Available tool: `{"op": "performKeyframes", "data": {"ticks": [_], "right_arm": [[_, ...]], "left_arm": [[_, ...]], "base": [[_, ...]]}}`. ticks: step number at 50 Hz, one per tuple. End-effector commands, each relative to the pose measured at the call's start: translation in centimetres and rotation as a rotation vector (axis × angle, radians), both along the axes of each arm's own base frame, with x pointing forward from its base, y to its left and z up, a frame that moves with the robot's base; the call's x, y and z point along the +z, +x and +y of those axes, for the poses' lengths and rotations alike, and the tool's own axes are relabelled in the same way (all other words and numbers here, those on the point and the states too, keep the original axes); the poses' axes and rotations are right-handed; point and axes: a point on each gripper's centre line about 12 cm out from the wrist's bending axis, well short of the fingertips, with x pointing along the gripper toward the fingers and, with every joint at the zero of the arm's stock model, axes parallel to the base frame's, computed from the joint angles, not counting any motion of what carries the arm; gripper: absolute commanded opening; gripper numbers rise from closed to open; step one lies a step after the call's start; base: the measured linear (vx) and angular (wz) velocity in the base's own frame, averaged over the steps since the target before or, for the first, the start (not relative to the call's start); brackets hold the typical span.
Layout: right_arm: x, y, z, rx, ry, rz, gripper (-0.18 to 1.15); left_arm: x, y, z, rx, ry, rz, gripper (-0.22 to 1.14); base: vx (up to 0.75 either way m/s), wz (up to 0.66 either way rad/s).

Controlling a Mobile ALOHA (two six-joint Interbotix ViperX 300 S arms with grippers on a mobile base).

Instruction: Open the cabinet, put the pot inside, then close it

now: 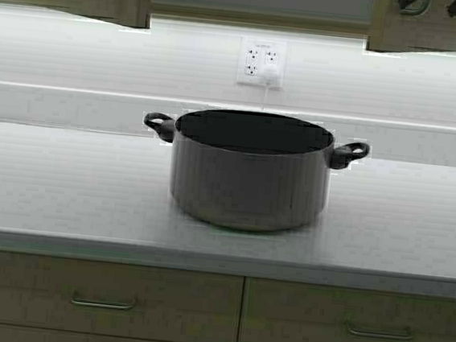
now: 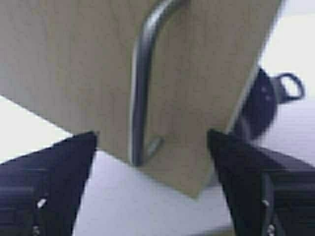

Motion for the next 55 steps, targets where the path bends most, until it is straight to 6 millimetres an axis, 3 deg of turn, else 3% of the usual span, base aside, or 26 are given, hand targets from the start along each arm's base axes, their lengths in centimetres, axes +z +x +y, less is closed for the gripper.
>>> {"op": "performKeyframes", "data": {"ticks": [1,7,12,16,18,23,26,33,41,55], "right_arm": [[0.9,-1.7,0.3,0.077,-0.015,0.057,1.02],[1.3,-3.7,1.2,0.150,0.019,0.094,0.97],[2.4,-5.2,3.4,0.251,0.082,0.058,0.82],[3.5,-5.7,5.2,0.321,0.120,0.018,0.59],[4.0,-5.7,6.0,0.339,0.132,-0.012,0.45],[5.2,-5.1,8.0,0.354,0.160,-0.126,0.10],[5.9,-4.3,9.4,0.342,0.181,-0.209,-0.04],[7.1,-2.2,12.3,0.319,0.214,-0.305,0.07],[7.9,1.0,14.6,0.280,0.211,-0.350,0.06],[9.1,6.1,18.4,0.276,0.178,-0.394,0.06]], "left_arm": [[-0.3,-1.3,0.0,-0.058,0.025,0.059,0.98],[-0.6,-2.8,-0.7,-0.143,0.040,0.133,0.80],[-0.5,-4.2,-2.2,-0.239,0.048,0.145,0.37],[0.2,-5.2,-3.9,-0.317,0.045,0.104,-0.03],[0.7,-5.4,-4.7,-0.340,0.032,0.065,-0.13],[2.6,-5.3,-6.7,-0.351,-0.026,-0.065,0.00],[3.5,-4.8,-8.0,-0.350,-0.048,-0.116,0.08],[4.0,-2.4,-10.9,-0.341,-0.046,-0.125,0.03],[5.0,0.9,-13.5,-0.278,-0.074,-0.186,0.03],[7.0,6.6,-14.3,-0.144,-0.111,-0.278,0.03]], "base": [[0.00,0.00],[0.00,0.00],[0.00,0.00],[0.00,0.00],[0.00,0.00],[0.00,0.00],[0.00,0.00],[0.00,0.00],[0.00,0.00],[0.00,0.00]]}}
